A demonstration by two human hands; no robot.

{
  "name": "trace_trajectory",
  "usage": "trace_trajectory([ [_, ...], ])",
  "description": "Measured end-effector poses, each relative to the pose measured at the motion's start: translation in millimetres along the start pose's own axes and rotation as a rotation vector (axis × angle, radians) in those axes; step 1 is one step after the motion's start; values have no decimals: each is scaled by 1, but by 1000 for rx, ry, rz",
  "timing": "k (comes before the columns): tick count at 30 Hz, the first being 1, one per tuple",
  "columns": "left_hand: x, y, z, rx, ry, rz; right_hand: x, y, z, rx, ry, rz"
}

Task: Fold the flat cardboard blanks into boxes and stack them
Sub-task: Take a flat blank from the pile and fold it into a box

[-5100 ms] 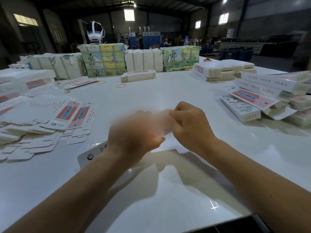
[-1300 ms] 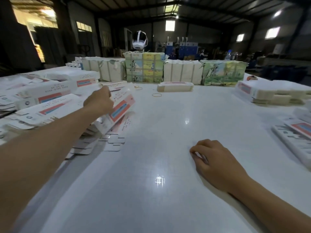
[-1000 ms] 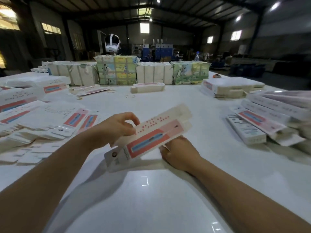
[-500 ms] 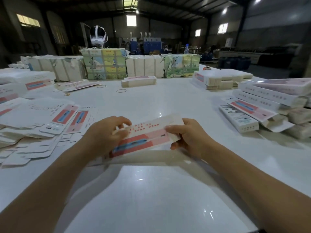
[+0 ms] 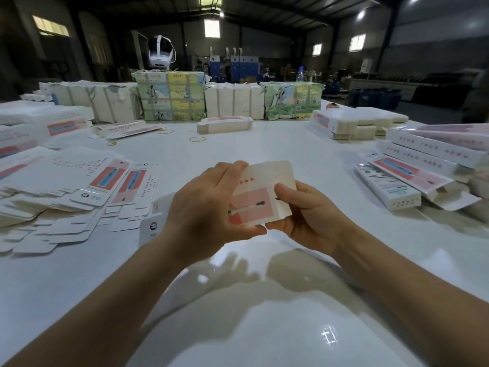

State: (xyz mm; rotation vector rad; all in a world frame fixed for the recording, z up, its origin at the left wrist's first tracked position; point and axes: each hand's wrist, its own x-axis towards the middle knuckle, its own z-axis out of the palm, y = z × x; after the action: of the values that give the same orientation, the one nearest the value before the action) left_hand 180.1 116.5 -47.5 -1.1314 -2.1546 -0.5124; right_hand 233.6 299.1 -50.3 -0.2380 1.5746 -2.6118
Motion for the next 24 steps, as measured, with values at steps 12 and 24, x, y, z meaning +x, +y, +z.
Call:
trace_trajectory([
  [12,2,7,-10,168,-122,76,-4,-9,-8,-655,192,-179],
  [24,1,1,3,99,-171,-46,-2,-3,-10,-623,261,-195],
])
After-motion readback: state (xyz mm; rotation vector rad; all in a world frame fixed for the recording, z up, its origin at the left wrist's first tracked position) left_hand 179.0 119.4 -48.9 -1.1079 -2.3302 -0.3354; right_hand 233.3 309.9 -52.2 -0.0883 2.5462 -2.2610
